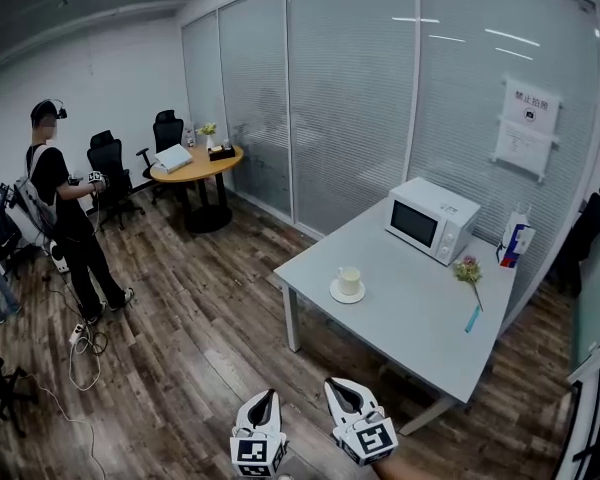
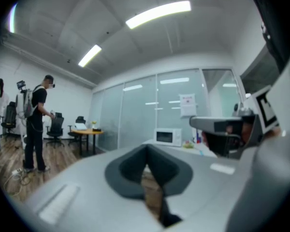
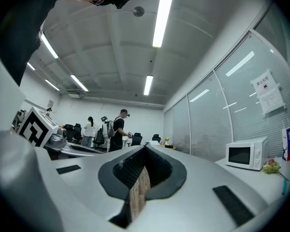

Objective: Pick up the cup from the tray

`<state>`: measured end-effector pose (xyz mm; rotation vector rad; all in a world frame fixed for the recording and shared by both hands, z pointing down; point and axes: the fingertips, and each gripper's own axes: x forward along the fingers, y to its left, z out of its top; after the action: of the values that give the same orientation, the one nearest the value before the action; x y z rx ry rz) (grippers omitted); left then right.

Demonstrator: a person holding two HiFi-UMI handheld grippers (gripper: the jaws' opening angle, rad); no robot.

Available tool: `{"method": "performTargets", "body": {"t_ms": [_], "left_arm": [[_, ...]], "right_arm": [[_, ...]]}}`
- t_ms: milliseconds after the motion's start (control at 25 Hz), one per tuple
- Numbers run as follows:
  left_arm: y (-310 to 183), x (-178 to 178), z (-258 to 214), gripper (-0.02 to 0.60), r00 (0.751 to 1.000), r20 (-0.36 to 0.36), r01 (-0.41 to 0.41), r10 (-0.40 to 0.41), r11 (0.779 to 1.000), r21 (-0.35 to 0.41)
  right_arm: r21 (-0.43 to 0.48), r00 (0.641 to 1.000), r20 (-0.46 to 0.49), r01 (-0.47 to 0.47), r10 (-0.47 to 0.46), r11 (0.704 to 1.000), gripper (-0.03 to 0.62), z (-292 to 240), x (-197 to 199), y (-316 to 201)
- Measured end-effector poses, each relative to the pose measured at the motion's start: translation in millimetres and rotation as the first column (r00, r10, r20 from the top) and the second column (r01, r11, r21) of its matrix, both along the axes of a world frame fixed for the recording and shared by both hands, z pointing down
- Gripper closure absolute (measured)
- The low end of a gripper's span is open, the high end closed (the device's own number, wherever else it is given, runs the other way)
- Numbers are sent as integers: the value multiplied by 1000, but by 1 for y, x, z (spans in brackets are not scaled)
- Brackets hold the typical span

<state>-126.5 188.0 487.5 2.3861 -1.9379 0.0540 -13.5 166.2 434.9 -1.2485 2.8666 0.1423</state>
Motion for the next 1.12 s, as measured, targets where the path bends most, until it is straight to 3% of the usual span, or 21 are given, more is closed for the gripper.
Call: {"method": "performTargets", "body": {"t_ms": [320,800,1120], "left_arm": [[-7,-15,4,577,1000,10,-12,12,1000,-3],[-21,-48,6,577,998,18,-57,57,998,5],[-30,-55,14,577,996,17,-89,89,996,-3]], "right_arm": [[22,999,-10,40,-40,999,589,11,-21,-5],[24,999,4,-33,33,999,589,-1,-54,-15],[58,998,65,-25,21,998,589,-3,-62,-21]]}}
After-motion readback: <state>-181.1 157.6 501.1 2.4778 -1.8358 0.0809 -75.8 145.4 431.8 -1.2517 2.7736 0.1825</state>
